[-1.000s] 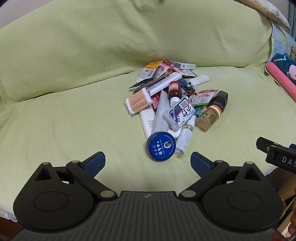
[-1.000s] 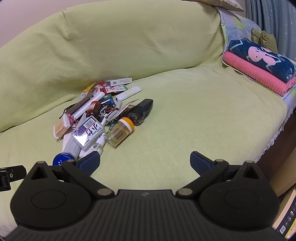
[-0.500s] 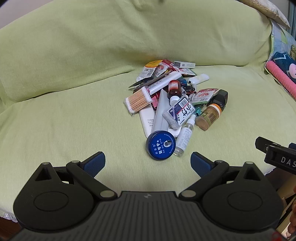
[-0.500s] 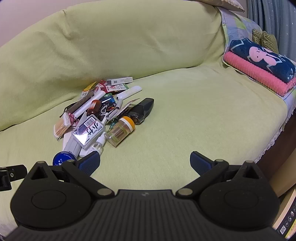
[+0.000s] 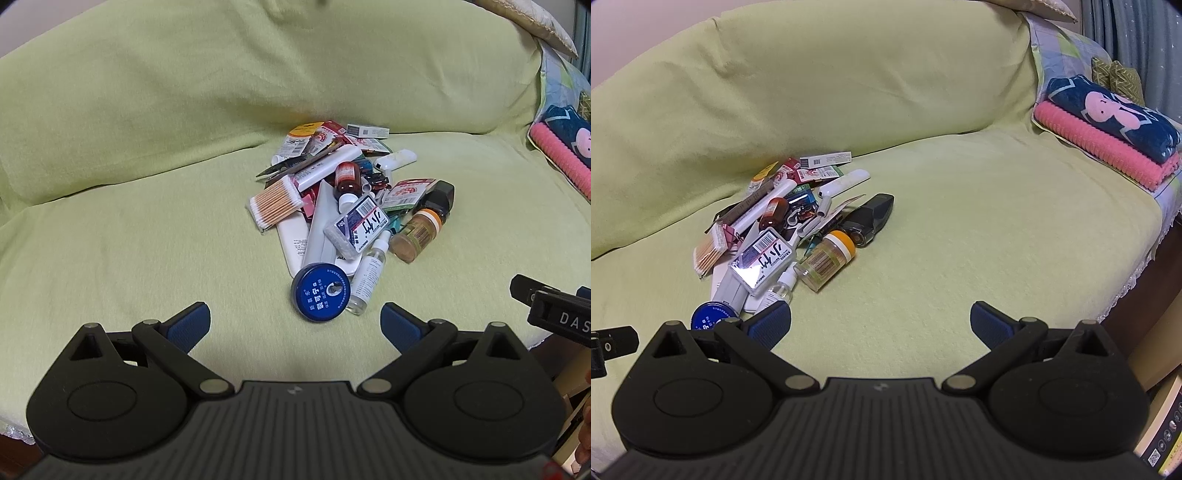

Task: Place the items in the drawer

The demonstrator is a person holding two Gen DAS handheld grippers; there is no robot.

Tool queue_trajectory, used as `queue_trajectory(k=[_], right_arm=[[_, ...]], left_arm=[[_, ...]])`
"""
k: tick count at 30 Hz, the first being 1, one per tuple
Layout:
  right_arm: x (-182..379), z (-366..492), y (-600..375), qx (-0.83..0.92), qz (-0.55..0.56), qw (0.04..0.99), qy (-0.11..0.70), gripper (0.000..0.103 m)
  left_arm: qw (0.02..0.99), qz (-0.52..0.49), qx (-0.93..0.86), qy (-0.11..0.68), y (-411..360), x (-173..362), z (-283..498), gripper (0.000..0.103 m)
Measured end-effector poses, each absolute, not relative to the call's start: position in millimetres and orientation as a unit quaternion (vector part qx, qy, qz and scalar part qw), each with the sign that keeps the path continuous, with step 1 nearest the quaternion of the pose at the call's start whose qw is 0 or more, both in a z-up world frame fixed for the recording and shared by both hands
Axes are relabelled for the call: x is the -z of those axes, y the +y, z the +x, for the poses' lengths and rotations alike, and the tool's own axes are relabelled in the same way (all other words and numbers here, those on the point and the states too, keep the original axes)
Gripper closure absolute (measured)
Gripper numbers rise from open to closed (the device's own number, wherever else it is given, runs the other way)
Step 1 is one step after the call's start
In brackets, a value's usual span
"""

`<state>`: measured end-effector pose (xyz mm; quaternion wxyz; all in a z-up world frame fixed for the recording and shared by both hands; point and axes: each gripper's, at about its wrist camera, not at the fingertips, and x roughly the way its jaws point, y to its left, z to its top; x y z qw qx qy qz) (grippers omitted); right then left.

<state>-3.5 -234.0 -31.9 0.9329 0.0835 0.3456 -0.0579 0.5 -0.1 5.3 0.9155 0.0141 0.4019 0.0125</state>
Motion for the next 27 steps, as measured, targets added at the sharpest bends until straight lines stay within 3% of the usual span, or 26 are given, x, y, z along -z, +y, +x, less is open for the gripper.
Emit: queue_trajectory(k=[27], right_arm=[[6.5, 20.8, -232.3, 0.056, 0.066, 0.949, 0.303, 0.0]], left_arm=[[0.922, 0.022, -0.015, 0.387, -1.7, -14.9, 19.9, 0.004]])
